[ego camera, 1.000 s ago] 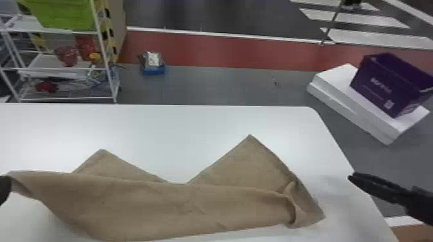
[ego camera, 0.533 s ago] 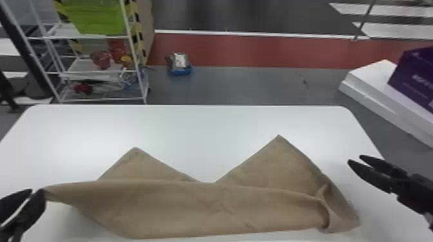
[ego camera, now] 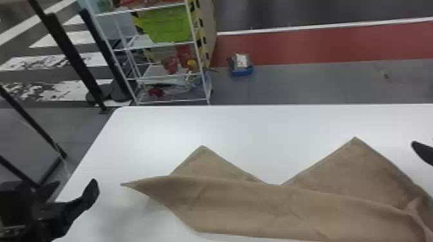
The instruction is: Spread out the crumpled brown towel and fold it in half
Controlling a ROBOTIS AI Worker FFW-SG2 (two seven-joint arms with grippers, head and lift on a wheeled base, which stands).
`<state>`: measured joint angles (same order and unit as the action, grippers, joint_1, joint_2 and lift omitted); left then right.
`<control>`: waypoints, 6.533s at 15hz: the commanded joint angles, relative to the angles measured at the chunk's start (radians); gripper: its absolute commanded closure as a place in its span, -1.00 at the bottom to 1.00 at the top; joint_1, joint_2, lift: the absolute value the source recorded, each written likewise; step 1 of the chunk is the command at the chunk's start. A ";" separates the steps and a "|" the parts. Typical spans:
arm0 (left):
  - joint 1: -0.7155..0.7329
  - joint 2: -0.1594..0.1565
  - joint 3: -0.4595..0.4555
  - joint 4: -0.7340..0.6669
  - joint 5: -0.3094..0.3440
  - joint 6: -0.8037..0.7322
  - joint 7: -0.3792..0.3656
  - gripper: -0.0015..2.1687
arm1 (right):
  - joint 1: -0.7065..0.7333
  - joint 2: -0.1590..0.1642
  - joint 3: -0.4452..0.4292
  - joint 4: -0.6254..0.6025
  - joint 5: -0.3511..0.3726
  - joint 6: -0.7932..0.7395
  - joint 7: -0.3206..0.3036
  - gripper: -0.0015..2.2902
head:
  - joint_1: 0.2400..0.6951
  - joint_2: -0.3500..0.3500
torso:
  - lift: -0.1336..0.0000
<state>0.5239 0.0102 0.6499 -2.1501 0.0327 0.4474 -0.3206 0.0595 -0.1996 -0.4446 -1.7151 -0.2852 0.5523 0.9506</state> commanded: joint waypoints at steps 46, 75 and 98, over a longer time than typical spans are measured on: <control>-0.559 0.123 -0.575 0.475 -0.261 0.202 -0.336 -0.69 | 0.120 -0.017 -0.298 0.137 -0.060 -0.265 0.185 -0.89 | 1.00 -0.72 | -0.85; -0.348 0.076 0.174 -0.280 0.730 1.034 -0.430 0.17 | 0.145 -0.017 -0.236 0.129 -0.040 -0.265 0.235 -0.89 | 1.00 -0.53 | -0.85; -0.357 0.079 0.140 -0.235 0.480 0.982 -0.376 0.17 | 0.427 -0.046 -0.187 -0.061 -0.005 -0.706 0.416 -0.84 | 1.00 -0.16 | -0.85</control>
<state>0.1672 0.0897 0.8000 -2.3874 0.5239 1.4295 -0.6986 0.4484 -0.2499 -0.6521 -1.7494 -0.2862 -0.0194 1.3591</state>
